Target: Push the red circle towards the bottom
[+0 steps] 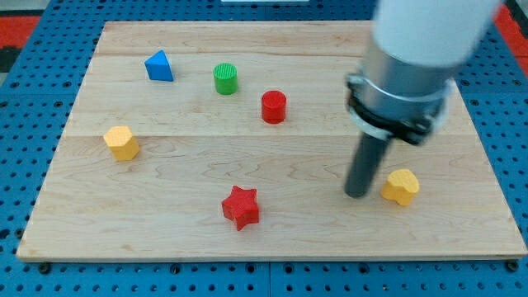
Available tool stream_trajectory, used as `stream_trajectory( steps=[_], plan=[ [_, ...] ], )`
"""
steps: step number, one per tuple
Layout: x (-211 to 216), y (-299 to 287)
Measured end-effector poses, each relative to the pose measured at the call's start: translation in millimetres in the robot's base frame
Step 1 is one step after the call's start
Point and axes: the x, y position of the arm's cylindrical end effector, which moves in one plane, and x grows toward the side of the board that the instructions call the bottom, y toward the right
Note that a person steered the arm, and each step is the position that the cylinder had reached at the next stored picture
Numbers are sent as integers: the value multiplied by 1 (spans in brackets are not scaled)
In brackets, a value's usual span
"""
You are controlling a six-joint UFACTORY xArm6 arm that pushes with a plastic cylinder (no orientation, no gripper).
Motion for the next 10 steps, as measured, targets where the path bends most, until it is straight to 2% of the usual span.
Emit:
stream_trajectory(
  steps=[2,3,4,5,6,7,9,10],
  plan=[
    [-76,-124],
    [-106,-153],
    [-125,-150],
    [-115,-95],
    [-119,-97],
    [-158,-87],
    [-106,-71],
    [-114,-72]
  ],
)
